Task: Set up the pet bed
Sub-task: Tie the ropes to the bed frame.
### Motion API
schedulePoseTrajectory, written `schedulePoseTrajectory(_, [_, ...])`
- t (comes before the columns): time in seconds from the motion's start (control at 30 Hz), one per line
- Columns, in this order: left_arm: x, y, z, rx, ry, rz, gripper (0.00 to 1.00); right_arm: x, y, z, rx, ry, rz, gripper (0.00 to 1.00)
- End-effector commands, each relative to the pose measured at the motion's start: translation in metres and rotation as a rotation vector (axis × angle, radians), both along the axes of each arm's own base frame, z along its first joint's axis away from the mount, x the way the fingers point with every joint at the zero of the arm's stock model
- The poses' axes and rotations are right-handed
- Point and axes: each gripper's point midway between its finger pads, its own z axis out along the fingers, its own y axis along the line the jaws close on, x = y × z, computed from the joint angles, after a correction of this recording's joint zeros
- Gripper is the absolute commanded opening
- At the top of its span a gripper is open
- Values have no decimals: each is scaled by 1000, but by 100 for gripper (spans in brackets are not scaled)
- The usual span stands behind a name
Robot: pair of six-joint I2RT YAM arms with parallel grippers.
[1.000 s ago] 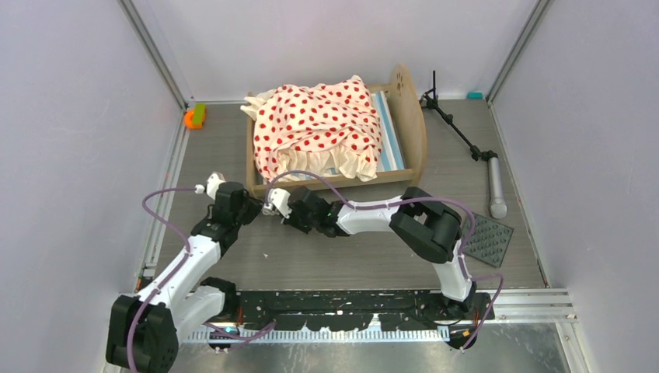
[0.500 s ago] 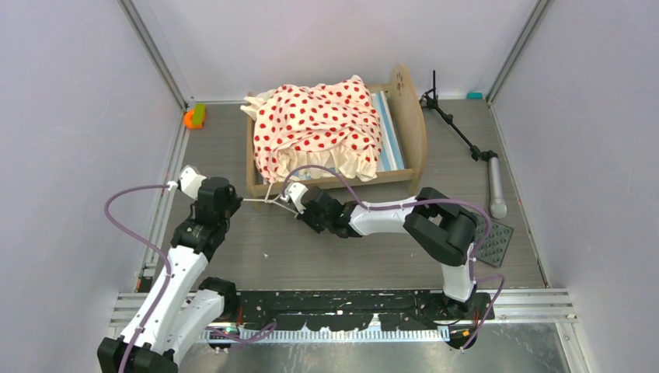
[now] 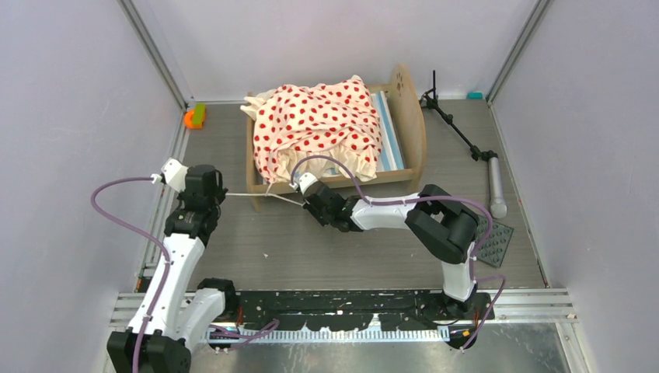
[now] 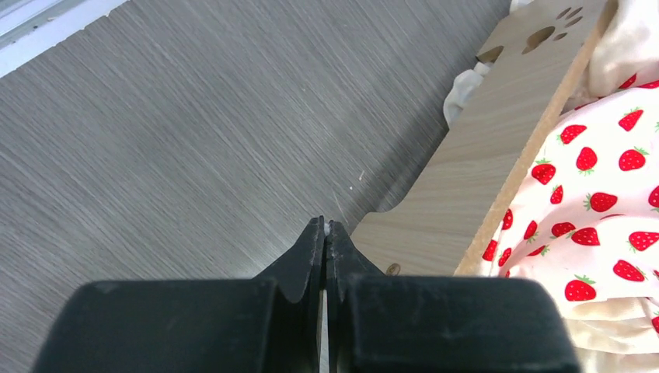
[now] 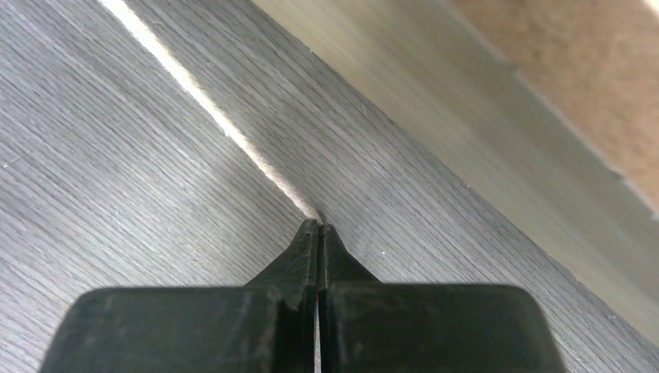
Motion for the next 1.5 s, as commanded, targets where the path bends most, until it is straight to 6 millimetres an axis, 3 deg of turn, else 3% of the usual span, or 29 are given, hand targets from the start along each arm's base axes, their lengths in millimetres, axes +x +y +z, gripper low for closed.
schedulePoseTrajectory(0.0, [-1,33,28,56,-54,101,0,6,-23,2,-53,-7,-81,0])
schedulePoseTrajectory(0.1, [-4,47,28,38,-54,132,0,5,-31,0,-63,-5,-94,0])
schedulePoseTrajectory(0.27, [-6,50,28,26,-61,119,0,4,-34,0,-62,4,-86,1])
schedulePoseTrajectory(0.33, [-3,41,28,2,-73,64,0,-1,-25,6,-47,38,-32,25])
schedulePoseTrajectory(0.37, [-3,34,27,-16,-78,28,0,-5,-21,10,-48,53,-2,29])
schedulePoseTrajectory(0.47, [-14,11,20,-86,-83,-68,0,-2,-8,47,21,28,26,32])
schedulePoseTrajectory(0.53, [-26,-4,12,-137,-85,-122,0,-3,-4,73,61,13,37,41])
schedulePoseTrajectory(0.57, [-33,-12,7,-165,-85,-149,3,-5,-4,82,75,11,45,47])
schedulePoseTrajectory(0.6, [-38,-22,2,-204,-91,-184,10,-9,-5,91,88,16,56,60])
schedulePoseTrajectory(0.63, [-43,-31,-4,-244,-98,-213,17,-12,-7,99,103,17,57,63])
schedulePoseTrajectory(0.73, [-55,-63,-26,-396,-87,-307,34,-12,-24,130,152,-27,-28,66])
schedulePoseTrajectory(0.83, [-63,-76,-44,-441,-53,-339,49,-3,-55,163,164,-99,-171,71])
schedulePoseTrajectory(0.87, [-64,-77,-46,-436,-50,-343,61,2,-69,172,149,-116,-229,71])
schedulePoseTrajectory(0.93, [-64,-79,-40,-423,-57,-360,69,13,-94,183,121,-108,-324,71])
schedulePoseTrajectory(1.07, [-54,-87,-20,-376,-64,-427,71,33,-135,189,114,-58,-456,70])
schedulePoseTrajectory(1.2, [-39,-110,0,-277,-67,-530,70,50,-159,200,157,-65,-559,73])
schedulePoseTrajectory(1.37, [-26,-177,34,-123,-150,-754,68,74,-176,207,237,-44,-668,76])
schedulePoseTrajectory(1.47, [-12,-221,41,-16,-150,-880,68,86,-166,198,273,12,-649,77])
